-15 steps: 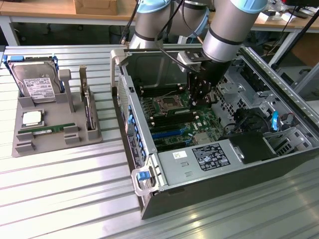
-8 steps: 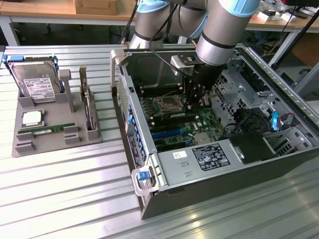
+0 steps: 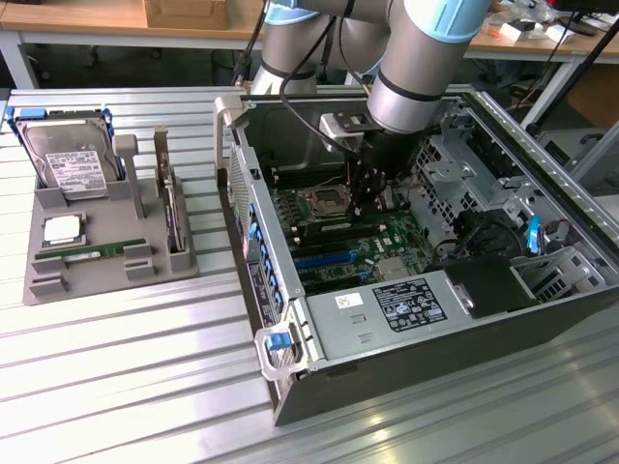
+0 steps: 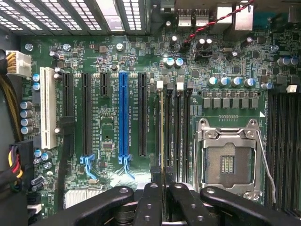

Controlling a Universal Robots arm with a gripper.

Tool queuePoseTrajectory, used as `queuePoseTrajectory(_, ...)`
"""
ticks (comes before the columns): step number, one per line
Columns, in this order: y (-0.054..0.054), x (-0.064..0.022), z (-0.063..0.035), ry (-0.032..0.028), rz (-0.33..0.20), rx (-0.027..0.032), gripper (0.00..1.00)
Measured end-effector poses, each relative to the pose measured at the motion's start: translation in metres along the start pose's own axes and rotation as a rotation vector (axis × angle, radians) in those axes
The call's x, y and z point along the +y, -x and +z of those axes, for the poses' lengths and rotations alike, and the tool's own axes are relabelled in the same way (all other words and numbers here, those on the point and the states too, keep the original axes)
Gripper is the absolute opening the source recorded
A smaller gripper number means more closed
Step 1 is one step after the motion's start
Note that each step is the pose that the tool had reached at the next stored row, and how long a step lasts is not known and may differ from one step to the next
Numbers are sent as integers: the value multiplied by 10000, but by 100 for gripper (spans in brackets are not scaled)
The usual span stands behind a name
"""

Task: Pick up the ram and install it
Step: 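Insert the ram into the slot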

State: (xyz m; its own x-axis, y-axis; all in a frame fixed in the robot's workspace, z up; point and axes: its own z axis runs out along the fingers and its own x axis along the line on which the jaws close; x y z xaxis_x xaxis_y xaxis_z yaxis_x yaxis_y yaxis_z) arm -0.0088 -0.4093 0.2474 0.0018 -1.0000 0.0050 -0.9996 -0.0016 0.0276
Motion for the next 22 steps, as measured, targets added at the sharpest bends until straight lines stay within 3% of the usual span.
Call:
queuePoseTrajectory(2, 0, 10, 27, 0, -1, 25, 12)
queuePoseTrajectory(3, 0, 11, 44, 0, 2, 87, 12)
queuePoseTrajectory(5, 2, 11, 62, 1, 4, 125, 12)
queuePoseTrajectory(22, 18, 36, 95, 2, 147, 124, 12)
